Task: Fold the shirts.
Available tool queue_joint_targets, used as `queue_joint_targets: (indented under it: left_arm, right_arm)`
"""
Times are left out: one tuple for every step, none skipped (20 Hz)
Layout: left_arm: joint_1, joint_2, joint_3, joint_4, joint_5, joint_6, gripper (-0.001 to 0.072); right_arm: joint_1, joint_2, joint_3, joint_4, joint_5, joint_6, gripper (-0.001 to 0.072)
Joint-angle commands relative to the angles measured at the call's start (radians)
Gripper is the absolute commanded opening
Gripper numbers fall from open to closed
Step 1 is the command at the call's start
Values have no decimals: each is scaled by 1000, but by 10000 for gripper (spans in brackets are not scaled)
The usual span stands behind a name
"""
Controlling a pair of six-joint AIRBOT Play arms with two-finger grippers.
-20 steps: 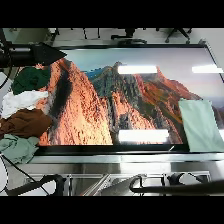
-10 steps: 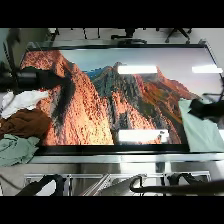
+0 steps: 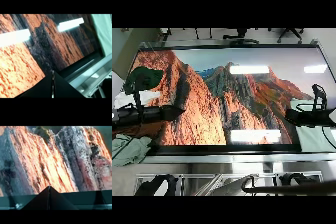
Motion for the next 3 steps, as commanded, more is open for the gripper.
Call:
queue_joint_targets:
  left_arm:
    - [0, 68, -57, 3, 16, 0, 12]
    - [0, 75, -58, 4, 13, 0, 12]
    - [0, 82, -58, 3, 13, 0, 12]
  right_arm:
    - [6, 4, -5, 5, -5, 8, 18]
    - [6, 4, -5, 6, -5, 8, 18]
    - [6, 4, -5, 6, -5, 8, 18]
